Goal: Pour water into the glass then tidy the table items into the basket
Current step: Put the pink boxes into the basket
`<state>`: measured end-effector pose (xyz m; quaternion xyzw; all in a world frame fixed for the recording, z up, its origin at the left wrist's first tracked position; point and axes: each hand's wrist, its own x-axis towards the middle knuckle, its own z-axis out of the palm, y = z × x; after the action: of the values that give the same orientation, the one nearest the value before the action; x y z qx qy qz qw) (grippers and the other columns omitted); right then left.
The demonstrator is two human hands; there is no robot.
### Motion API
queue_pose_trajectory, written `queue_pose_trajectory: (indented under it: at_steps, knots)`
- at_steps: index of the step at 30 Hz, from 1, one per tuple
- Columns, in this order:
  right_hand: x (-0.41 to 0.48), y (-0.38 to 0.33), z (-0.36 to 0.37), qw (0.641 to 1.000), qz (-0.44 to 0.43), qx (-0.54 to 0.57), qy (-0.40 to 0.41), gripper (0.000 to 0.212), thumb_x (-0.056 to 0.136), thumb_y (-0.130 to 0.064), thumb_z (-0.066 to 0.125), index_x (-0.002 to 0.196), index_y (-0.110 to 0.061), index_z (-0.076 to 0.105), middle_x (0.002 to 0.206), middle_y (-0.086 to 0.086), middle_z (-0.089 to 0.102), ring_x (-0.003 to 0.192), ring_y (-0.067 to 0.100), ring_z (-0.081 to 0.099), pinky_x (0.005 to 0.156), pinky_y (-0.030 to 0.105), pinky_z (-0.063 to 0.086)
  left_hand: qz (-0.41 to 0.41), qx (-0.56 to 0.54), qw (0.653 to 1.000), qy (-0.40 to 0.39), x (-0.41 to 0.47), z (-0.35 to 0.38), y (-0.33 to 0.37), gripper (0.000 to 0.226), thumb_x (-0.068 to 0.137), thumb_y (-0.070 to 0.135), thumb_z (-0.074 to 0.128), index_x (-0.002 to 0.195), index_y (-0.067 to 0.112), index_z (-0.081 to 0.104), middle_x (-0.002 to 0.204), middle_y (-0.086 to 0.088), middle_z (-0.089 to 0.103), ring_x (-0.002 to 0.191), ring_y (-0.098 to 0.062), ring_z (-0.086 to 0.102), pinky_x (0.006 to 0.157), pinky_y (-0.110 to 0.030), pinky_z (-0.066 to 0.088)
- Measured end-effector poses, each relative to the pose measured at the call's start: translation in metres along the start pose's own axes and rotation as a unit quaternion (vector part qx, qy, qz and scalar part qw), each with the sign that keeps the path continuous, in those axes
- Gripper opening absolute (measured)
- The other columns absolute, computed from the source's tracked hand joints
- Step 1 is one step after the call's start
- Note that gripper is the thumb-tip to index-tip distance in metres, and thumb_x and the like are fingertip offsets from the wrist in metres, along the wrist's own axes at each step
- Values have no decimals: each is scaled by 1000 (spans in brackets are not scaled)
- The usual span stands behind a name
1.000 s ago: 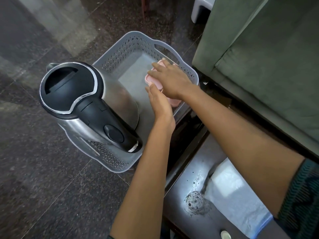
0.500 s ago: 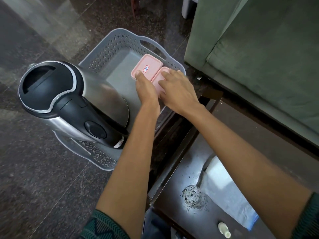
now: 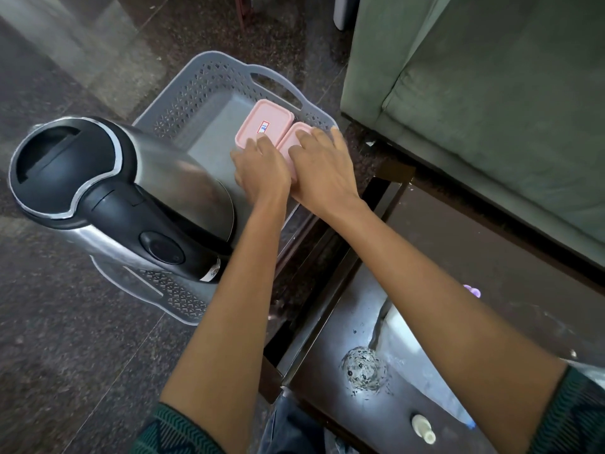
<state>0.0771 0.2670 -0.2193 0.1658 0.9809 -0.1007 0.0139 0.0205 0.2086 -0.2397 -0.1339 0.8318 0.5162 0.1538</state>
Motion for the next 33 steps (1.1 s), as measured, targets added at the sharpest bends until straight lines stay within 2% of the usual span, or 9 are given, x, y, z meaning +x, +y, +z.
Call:
queue_pose_trajectory:
  at_steps: [4,11,18,22,24,26,28,30,33]
  knots:
    - [-11,3,2,999,19,8,24,33,89,-32,50,110,-10,62,141,9,46,138,28,29,115,51,5,-5,65,997,42,9,10,21,49,96,31,35,143,23,29,157,-3,17,139,-29,24,109,-47,24]
    - [-15,2,-2,998,59,-6,-14,35,90,-30,48,118,-14,61,140,8,47,140,28,25,112,60,3,-11,131,991,37,14,16,16,56,86,9,32,135,35,38,152,4,27,131,-27,32,106,-43,23]
    - [-9,-6,-1,995,92,-10,-27,34,91,-34,49,117,-16,61,139,8,48,137,28,27,112,59,7,-14,105,994,37,12,14,15,61,86,8,31,139,37,35,152,1,25,128,-28,31,108,-42,28]
    - [-24,-7,-1,995,80,16,63,27,91,-22,48,112,-13,62,137,6,51,138,27,30,113,56,9,-13,102,994,49,4,15,18,59,95,20,34,147,36,13,158,-2,13,136,-28,26,111,-46,23]
    - [-40,-4,-2,983,84,30,160,23,87,-13,50,104,-10,65,131,8,58,133,28,40,112,55,17,39,134,987,77,-8,18,23,59,95,26,37,148,33,12,158,-3,13,140,-27,22,112,-48,18]
    - [-60,5,-3,974,96,47,202,28,83,-10,52,107,-7,65,130,11,58,131,30,44,110,56,22,145,192,967,81,-29,21,25,51,92,26,40,143,30,30,155,-1,23,142,-25,21,115,-50,14]
    - [-80,22,-7,968,119,58,214,35,81,-8,51,113,-5,62,131,12,57,129,31,45,110,56,24,295,253,920,58,-58,27,23,41,87,26,40,127,28,51,146,3,40,140,-22,27,115,-50,10]
    - [-103,46,-13,962,150,66,219,37,75,-6,57,112,-5,63,129,13,59,125,32,48,109,55,27,419,253,872,4,-92,35,18,38,81,21,41,113,24,62,132,4,55,133,-22,39,112,-47,15]
    - [-152,90,-21,951,191,94,225,37,67,-7,61,105,-6,66,120,13,64,111,32,58,103,49,36,518,183,826,-129,-151,50,6,34,81,12,41,105,14,65,116,-2,65,114,-23,54,102,-32,33]
